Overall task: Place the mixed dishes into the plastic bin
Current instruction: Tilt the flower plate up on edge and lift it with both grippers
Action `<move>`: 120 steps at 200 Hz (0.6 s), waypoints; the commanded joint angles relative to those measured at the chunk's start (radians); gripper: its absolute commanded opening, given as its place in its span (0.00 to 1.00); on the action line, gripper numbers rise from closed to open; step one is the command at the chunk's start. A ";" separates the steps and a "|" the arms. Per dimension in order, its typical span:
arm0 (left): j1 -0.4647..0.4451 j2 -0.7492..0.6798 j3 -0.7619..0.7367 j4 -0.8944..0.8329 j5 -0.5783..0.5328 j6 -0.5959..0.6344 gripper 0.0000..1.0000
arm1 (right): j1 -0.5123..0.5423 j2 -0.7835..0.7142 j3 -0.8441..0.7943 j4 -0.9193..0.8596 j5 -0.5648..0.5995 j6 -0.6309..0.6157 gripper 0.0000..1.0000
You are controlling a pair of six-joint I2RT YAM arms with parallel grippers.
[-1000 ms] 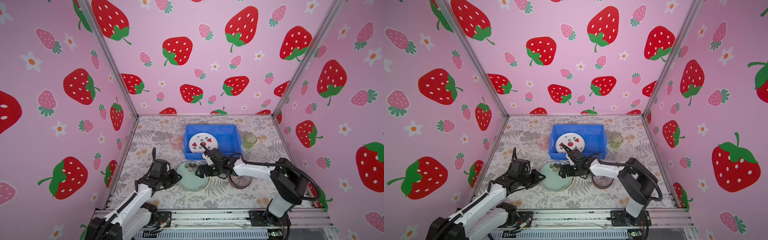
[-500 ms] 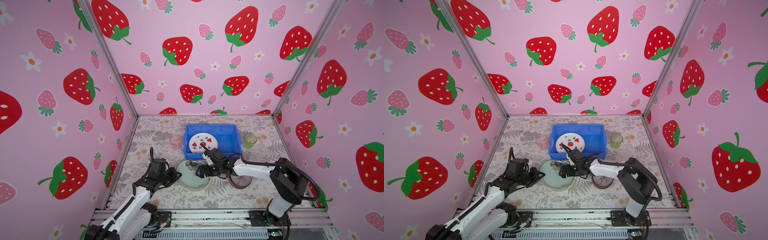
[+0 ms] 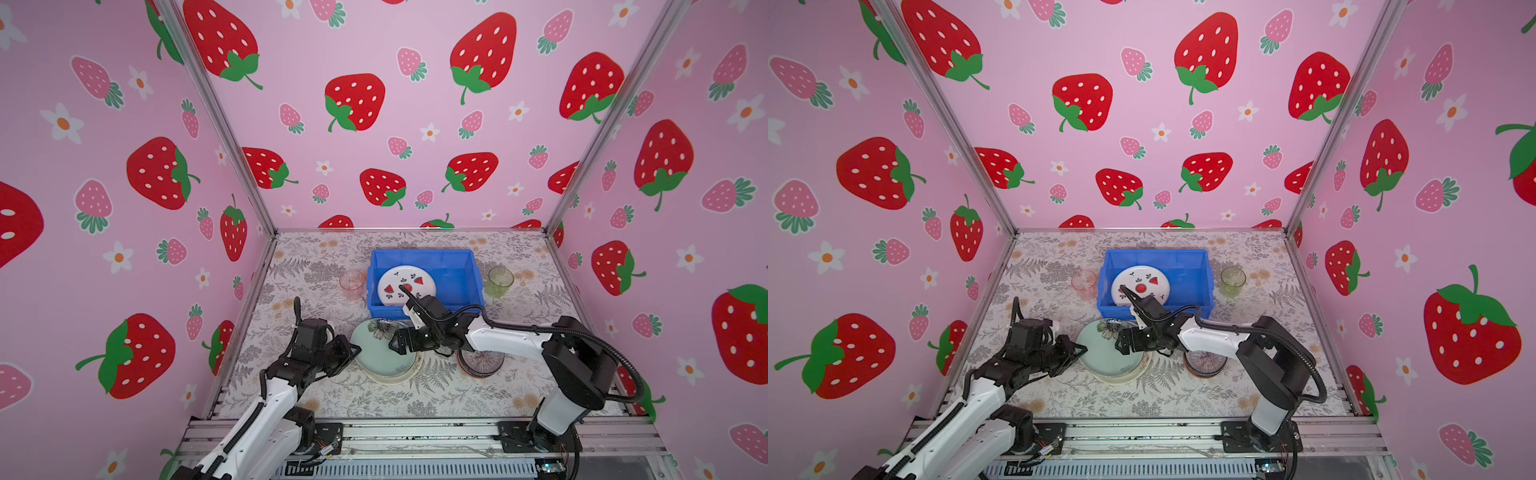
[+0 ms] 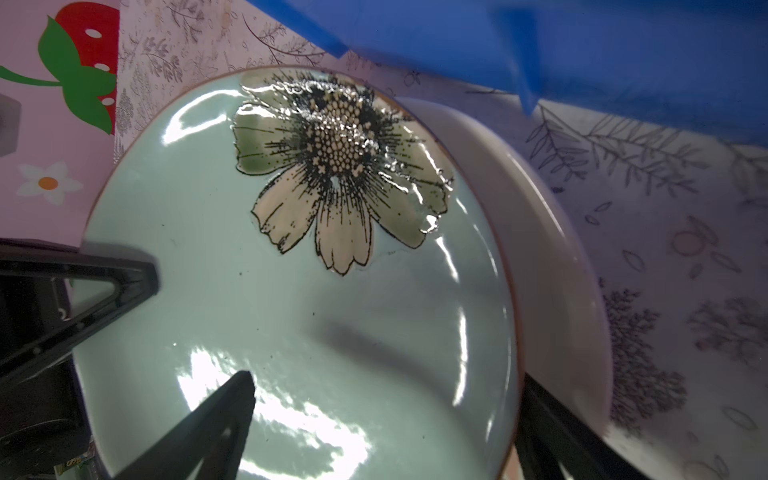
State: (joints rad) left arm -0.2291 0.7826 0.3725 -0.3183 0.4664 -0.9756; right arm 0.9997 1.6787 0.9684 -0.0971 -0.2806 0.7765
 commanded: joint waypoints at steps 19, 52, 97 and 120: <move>0.038 -0.066 0.089 0.047 0.129 -0.026 0.00 | -0.029 -0.110 0.029 -0.048 0.026 -0.020 0.96; 0.075 -0.082 0.098 0.030 0.202 -0.009 0.00 | -0.097 -0.189 0.027 -0.081 -0.028 -0.026 0.97; 0.102 -0.039 0.155 0.036 0.294 0.063 0.00 | -0.227 -0.280 -0.014 -0.124 -0.145 -0.023 0.98; 0.103 0.008 0.189 0.106 0.367 0.077 0.00 | -0.283 -0.324 -0.051 -0.113 -0.227 -0.015 0.96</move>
State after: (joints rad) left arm -0.1307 0.7708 0.4614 -0.3592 0.6582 -0.9230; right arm 0.7605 1.4017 0.9573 -0.1818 -0.3977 0.7586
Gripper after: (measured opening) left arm 0.116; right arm 0.969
